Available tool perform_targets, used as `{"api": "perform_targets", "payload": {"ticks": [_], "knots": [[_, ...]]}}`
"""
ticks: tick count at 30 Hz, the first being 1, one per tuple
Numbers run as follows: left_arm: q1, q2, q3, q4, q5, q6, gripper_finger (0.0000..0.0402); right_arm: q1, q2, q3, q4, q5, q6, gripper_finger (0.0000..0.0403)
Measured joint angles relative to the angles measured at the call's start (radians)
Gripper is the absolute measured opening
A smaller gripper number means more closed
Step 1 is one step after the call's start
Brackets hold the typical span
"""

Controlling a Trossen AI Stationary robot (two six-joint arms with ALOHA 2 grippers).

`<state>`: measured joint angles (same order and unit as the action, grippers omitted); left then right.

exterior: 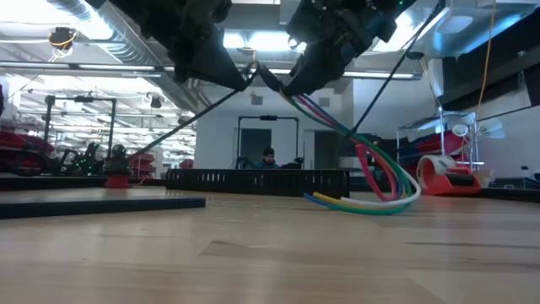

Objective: Ziptie cables
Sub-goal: Wrap the cable wires together using the black zip tie

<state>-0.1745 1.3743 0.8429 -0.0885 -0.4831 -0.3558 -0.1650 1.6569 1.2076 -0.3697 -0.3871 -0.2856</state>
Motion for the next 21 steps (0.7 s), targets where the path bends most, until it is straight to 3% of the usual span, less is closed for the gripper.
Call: {"api": "perform_targets", "payload": {"ticks": [21], "knots": [[0.007,-0.013,0.000,0.035,-0.025,0.069,0.0000,0.001,-0.010,0.000,0.012,-0.049,0.055,0.0000]]}}
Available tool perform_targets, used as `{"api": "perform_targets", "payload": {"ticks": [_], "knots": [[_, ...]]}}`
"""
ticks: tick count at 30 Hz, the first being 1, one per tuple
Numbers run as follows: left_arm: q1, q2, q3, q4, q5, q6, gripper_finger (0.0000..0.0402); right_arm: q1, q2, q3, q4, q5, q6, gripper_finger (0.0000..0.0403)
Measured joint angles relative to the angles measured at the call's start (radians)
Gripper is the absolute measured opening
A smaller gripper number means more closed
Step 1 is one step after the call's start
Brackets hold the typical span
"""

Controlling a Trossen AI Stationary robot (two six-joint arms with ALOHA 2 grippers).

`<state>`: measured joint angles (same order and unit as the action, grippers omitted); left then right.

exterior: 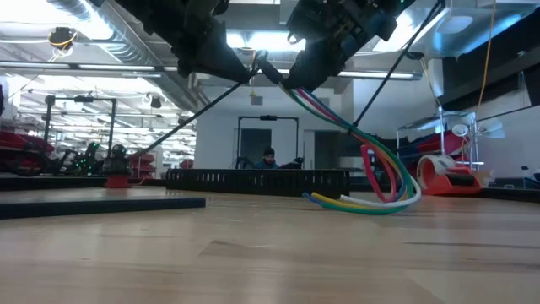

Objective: Ziptie cables
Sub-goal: Wrap the cable wires together using the black zip tie

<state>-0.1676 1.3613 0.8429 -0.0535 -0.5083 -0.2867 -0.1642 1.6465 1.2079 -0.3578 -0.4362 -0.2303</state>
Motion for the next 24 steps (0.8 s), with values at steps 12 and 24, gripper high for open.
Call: {"api": "perform_targets", "payload": {"ticks": [12,24], "knots": [[-0.009,0.000,0.000,-0.008,0.008,0.000,0.0000,0.001,-0.018,0.001,0.010,0.066,-0.013,0.0000],[-0.008,0.008,0.000,0.010,-0.023,0.010,0.0000,0.009,0.006,0.001,0.139,0.008,0.157,0.0000]]}}
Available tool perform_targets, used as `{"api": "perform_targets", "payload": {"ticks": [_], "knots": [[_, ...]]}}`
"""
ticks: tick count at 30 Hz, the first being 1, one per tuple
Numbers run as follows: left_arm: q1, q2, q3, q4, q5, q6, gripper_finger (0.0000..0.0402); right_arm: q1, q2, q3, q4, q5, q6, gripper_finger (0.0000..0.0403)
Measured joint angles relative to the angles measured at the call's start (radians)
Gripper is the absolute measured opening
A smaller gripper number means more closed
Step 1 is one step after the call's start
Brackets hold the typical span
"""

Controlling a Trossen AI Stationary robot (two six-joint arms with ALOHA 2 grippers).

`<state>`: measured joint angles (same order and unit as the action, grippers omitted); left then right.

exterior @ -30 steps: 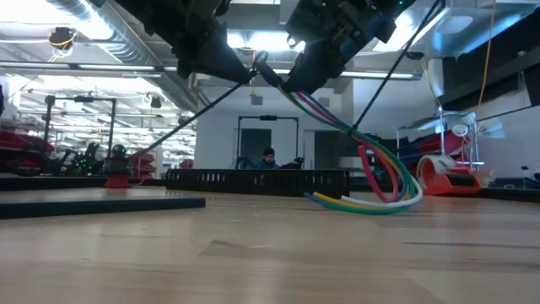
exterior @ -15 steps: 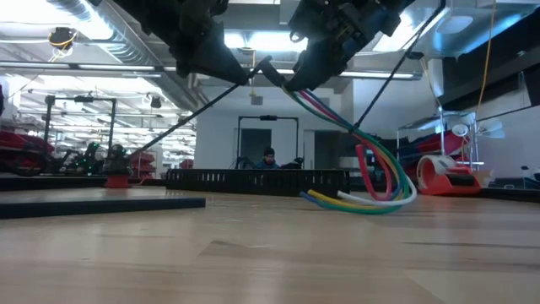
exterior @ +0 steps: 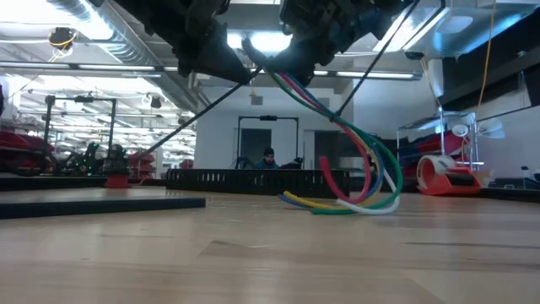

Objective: Ziptie cables
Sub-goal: Wrap the cable wires together using the black zip tie

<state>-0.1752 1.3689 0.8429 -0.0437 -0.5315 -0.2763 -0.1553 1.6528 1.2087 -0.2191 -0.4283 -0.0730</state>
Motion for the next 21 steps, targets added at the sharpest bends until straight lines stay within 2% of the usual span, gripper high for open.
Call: {"api": "perform_targets", "payload": {"ticks": [8,11,16,21], "knots": [[0.023,0.046,-0.019,0.016,0.004,-0.009,0.0000,0.017,0.008,0.000,0.038,0.002,0.017,0.0006],[0.023,0.071,-0.026,0.025,0.011,-0.013,0.0000,0.018,0.009,0.000,0.013,0.060,0.017,0.0018],[0.029,0.106,-0.037,0.029,0.012,-0.012,0.0000,0.027,0.029,0.000,0.013,0.147,0.048,0.0064],[0.054,0.168,-0.038,0.057,0.079,-0.067,0.0000,0.033,0.066,0.000,0.041,0.156,0.069,0.0118]]}}
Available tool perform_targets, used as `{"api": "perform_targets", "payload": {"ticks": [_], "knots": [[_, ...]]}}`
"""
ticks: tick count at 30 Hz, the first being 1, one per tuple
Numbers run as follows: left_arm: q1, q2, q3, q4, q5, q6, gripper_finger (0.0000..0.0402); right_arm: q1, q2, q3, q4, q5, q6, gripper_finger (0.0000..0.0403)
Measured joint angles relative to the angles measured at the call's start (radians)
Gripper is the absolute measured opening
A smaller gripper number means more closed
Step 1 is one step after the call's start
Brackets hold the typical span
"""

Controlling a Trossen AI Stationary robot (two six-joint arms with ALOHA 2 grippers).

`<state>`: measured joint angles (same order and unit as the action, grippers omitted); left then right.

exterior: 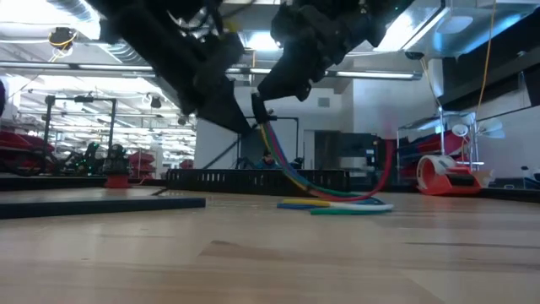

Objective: Ziptie cables
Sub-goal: Wrap the cable wires together using the black zip tie

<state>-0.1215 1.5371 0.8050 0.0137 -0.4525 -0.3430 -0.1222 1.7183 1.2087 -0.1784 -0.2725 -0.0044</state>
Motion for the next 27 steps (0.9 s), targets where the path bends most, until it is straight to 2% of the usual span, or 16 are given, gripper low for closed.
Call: {"api": "perform_targets", "payload": {"ticks": [3,10,16,19,22,27], "knots": [[0.008,0.036,0.000,0.042,0.053,-0.074,0.0000,-0.006,0.001,0.000,0.002,0.000,-0.033,0.0137],[0.014,0.071,0.001,0.054,0.065,-0.196,0.0000,-0.031,-0.055,0.000,-0.026,0.016,-0.120,0.0144],[0.013,0.077,0.001,0.062,0.065,-0.205,0.0000,-0.012,-0.099,-0.003,-0.194,-0.024,-0.255,0.0145],[0.014,0.077,0.001,0.089,0.064,-0.207,0.0000,0.016,-0.096,-0.045,-0.131,-0.026,-0.295,0.0145],[0.019,0.077,0.001,0.104,0.065,-0.205,0.0000,0.044,-0.081,-0.082,0.009,-0.002,-0.323,0.0145],[0.020,0.077,0.001,0.111,0.064,-0.200,0.0000,0.060,-0.045,-0.097,0.065,0.035,-0.399,0.0145]]}}
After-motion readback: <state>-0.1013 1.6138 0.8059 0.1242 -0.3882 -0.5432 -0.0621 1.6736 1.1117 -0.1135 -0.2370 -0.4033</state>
